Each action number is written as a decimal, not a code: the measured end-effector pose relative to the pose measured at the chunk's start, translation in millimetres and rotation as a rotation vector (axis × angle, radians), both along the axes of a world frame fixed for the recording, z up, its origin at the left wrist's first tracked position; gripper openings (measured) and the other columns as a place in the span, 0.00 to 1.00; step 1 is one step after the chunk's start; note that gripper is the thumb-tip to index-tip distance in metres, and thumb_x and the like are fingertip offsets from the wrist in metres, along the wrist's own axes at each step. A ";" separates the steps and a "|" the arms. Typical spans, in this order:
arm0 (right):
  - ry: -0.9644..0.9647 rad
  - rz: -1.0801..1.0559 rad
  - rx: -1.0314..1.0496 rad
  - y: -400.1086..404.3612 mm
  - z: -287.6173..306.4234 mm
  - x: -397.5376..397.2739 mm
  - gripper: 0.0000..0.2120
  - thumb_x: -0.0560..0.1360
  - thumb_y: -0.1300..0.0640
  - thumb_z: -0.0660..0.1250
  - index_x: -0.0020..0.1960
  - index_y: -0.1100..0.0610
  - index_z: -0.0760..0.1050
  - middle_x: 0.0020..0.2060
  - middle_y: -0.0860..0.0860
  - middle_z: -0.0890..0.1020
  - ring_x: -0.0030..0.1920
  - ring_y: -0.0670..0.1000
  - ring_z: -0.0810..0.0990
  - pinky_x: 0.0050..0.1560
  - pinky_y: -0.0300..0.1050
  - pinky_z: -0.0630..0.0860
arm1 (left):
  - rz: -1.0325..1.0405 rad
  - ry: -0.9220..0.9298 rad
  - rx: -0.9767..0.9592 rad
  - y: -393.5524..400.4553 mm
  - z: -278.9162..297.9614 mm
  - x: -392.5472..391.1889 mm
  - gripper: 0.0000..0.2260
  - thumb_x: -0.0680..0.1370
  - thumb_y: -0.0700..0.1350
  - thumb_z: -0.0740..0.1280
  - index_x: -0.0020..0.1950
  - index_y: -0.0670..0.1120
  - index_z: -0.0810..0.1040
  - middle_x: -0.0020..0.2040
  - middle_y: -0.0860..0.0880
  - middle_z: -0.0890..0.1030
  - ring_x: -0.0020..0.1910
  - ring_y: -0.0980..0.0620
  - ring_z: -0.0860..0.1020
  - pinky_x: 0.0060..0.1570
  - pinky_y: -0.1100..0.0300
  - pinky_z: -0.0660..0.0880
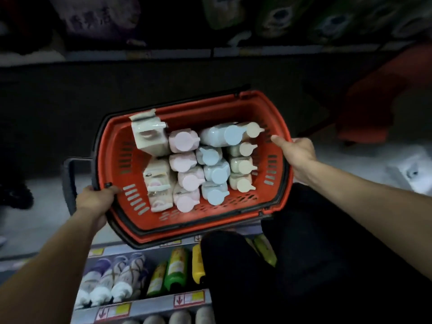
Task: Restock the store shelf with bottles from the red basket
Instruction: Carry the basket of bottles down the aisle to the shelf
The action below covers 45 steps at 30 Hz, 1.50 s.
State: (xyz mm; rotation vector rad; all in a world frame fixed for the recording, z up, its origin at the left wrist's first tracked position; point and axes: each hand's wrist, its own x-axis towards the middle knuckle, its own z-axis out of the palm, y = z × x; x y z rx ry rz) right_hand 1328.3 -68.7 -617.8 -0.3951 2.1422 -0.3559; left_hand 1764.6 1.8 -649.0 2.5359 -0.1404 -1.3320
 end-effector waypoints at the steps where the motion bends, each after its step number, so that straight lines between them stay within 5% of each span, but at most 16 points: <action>1: 0.017 -0.019 -0.018 0.4 11.9 -10.9 0.15 0.69 0.45 0.77 0.40 0.58 0.83 0.38 0.55 0.88 0.38 0.56 0.88 0.47 0.55 0.85 | -0.022 0.037 -0.027 -9.5 7.0 -8.7 0.21 0.74 0.36 0.73 0.65 0.39 0.74 0.61 0.38 0.80 0.50 0.42 0.80 0.55 0.49 0.77; 6: 0.084 -0.200 -0.099 6.8 54.9 -60.1 0.14 0.69 0.47 0.78 0.37 0.57 0.80 0.40 0.56 0.87 0.42 0.57 0.87 0.52 0.58 0.84 | -0.133 0.095 -0.149 -60.6 55.1 -62.6 0.11 0.73 0.31 0.71 0.47 0.45 0.76 0.50 0.41 0.81 0.38 0.47 0.79 0.49 0.53 0.76; 10: 0.132 -0.467 -0.166 25.6 89.1 -96.4 0.14 0.69 0.48 0.78 0.37 0.56 0.78 0.40 0.55 0.86 0.40 0.55 0.87 0.49 0.55 0.85 | -0.233 0.115 -0.189 -125.3 96.3 -114.7 0.14 0.73 0.29 0.69 0.55 0.42 0.76 0.47 0.40 0.80 0.42 0.44 0.80 0.50 0.48 0.79; 15: 0.121 -0.832 -0.182 63.9 123.1 -139.8 0.15 0.68 0.49 0.79 0.38 0.59 0.79 0.35 0.52 0.85 0.25 0.45 0.83 0.32 0.41 0.81 | -0.448 0.073 -0.212 -205.2 144.0 -208.3 0.17 0.71 0.29 0.69 0.59 0.36 0.78 0.49 0.38 0.81 0.45 0.43 0.80 0.47 0.49 0.79; 19: 0.085 -1.078 -0.163 93.6 132.7 -179.2 0.14 0.68 0.52 0.79 0.37 0.59 0.78 0.35 0.55 0.85 0.27 0.52 0.85 0.29 0.49 0.83 | -0.660 0.067 -0.200 -256.9 160.7 -297.2 0.15 0.70 0.30 0.71 0.56 0.36 0.81 0.52 0.37 0.83 0.46 0.42 0.82 0.49 0.46 0.80; 22: 0.043 -1.215 -0.163 102.5 140.6 -215.7 0.14 0.69 0.52 0.79 0.39 0.60 0.77 0.38 0.59 0.86 0.35 0.57 0.86 0.40 0.60 0.85 | -0.789 0.054 -0.175 -287.7 162.3 -365.0 0.21 0.70 0.33 0.73 0.63 0.36 0.79 0.59 0.36 0.82 0.56 0.38 0.82 0.59 0.39 0.78; 27: 0.068 -1.420 -0.192 124.6 149.5 -248.9 0.13 0.72 0.52 0.78 0.44 0.61 0.80 0.35 0.54 0.85 0.25 0.49 0.84 0.23 0.43 0.79 | -1.051 0.135 -0.137 -320.4 152.0 -468.0 0.25 0.72 0.34 0.73 0.69 0.39 0.75 0.66 0.37 0.78 0.63 0.38 0.78 0.64 0.40 0.75; 34: 0.139 -1.792 -0.243 145.5 164.0 -267.3 0.10 0.72 0.53 0.78 0.42 0.58 0.80 0.39 0.56 0.86 0.32 0.52 0.85 0.33 0.48 0.83 | -1.452 0.265 -0.101 -358.9 167.8 -655.3 0.30 0.67 0.45 0.76 0.69 0.42 0.76 0.66 0.40 0.79 0.62 0.39 0.79 0.63 0.41 0.76; 39: 0.149 -2.063 -0.293 167.4 170.4 -271.4 0.09 0.70 0.56 0.79 0.40 0.57 0.79 0.39 0.55 0.86 0.26 0.51 0.84 0.26 0.44 0.79 | -1.711 0.247 -0.254 -336.1 194.6 -768.5 0.30 0.58 0.40 0.71 0.60 0.37 0.81 0.59 0.40 0.83 0.58 0.42 0.82 0.60 0.40 0.78; 45: 0.019 -2.324 -0.360 203.9 159.9 -294.8 0.16 0.71 0.56 0.78 0.55 0.61 0.80 0.51 0.60 0.86 0.43 0.57 0.86 0.42 0.56 0.84 | -1.992 0.148 -0.277 -270.2 202.8 -896.2 0.22 0.60 0.36 0.73 0.53 0.35 0.82 0.53 0.35 0.83 0.51 0.38 0.83 0.52 0.37 0.81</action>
